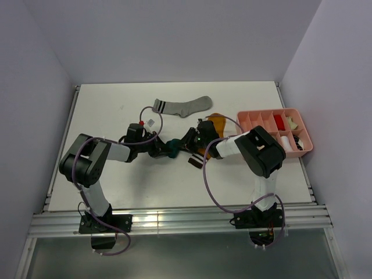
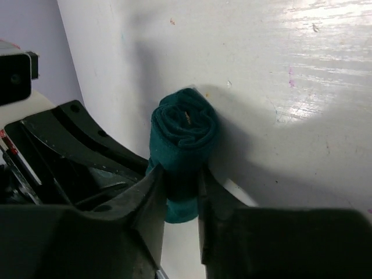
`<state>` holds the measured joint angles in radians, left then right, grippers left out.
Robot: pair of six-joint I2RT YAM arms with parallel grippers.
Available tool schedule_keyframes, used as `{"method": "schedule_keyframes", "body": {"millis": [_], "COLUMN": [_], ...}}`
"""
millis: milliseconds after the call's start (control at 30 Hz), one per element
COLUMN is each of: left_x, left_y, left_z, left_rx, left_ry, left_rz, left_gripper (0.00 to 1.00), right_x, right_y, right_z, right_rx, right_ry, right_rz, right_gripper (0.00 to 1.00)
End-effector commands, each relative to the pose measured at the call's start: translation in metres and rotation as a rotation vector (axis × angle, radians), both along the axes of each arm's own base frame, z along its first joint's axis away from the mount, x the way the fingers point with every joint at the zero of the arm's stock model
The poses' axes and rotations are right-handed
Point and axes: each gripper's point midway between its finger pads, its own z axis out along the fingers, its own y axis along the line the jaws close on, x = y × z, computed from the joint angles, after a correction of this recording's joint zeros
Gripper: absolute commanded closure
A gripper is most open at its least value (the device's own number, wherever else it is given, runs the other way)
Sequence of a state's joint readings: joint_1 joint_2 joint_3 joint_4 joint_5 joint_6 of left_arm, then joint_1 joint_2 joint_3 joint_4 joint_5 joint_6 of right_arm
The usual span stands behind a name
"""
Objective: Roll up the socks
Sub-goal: Roll the sock at the center of the board.
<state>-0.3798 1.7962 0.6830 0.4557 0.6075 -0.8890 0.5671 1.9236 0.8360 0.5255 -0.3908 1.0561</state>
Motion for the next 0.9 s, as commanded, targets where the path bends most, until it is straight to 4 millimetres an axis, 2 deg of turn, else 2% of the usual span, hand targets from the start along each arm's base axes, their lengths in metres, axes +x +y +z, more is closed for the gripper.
{"method": "schedule_keyframes", "body": {"millis": [0,33,67,133,233,300,367,433,467,500,533,567,600,633,700,767,867], "left_x": [-0.032,-0.031,-0.032,-0.030,-0.027,-0.022,-0.018,-0.012,-0.008,-0.006,-0.001,0.001,0.001,0.006,0.004,0.007,0.001], "left_y": [0.019,0.019,0.021,0.023,0.028,0.033,0.035,0.038,0.039,0.034,0.045,0.046,0.038,0.045,0.036,0.036,0.020], "left_z": [-0.054,-0.054,-0.056,-0.055,-0.054,-0.049,-0.043,-0.032,-0.028,-0.015,-0.016,-0.010,0.004,0.008,0.025,0.036,0.053], "left_rx": [0.139,0.145,0.159,0.174,0.214,0.261,0.296,0.351,0.376,0.394,0.471,0.501,0.516,0.573,0.608,0.654,0.685], "left_ry": [0.190,0.186,0.194,0.184,0.161,0.123,0.084,0.015,-0.016,-0.075,-0.097,-0.129,-0.190,-0.230,-0.323,-0.395,-0.510], "left_rz": [0.016,0.018,0.020,0.022,0.037,0.051,0.057,0.074,0.085,0.075,0.123,0.137,0.128,0.168,0.161,0.190,0.156], "left_gripper": [0.99,0.98,0.96,0.94,0.85,0.73,0.63,0.57,0.51,0.48,0.45,0.41,0.39,0.37,0.35,0.33,0.33], "right_x": [0.001,-0.002,0.000,-0.002,-0.002,-0.007,-0.005,-0.010,-0.008,-0.013,-0.011,-0.012,-0.016,-0.014,-0.020,-0.019,-0.022], "right_y": [0.005,0.003,0.002,-0.003,-0.007,-0.013,-0.014,-0.020,-0.018,-0.022,-0.021,-0.021,-0.024,-0.023,-0.027,-0.026,-0.027], "right_z": [-0.001,-0.005,-0.002,-0.007,-0.006,-0.012,-0.010,-0.014,-0.010,-0.014,-0.009,-0.010,-0.011,-0.008,-0.011,-0.009,-0.008], "right_rx": [-0.013,-0.031,-0.047,-0.090,-0.144,-0.194,-0.221,-0.261,-0.267,-0.293,-0.302,-0.312,-0.330,-0.333,-0.361,-0.375,-0.402], "right_ry": [-0.017,-0.004,-0.019,0.007,0.029,0.073,0.081,0.120,0.115,0.149,0.142,0.152,0.174,0.175,0.204,0.210,0.227], "right_rz": [0.026,0.028,0.029,0.030,0.033,0.038,0.040,0.041,0.043,0.049,0.051,0.053,0.056,0.053,0.060,0.067,0.081], "right_gripper": [0.75,0.81,0.92,1.00,1.00,1.00,1.00,1.00,1.00,1.00,1.00,1.00,1.00,1.00,1.00,1.00,1.00]}}
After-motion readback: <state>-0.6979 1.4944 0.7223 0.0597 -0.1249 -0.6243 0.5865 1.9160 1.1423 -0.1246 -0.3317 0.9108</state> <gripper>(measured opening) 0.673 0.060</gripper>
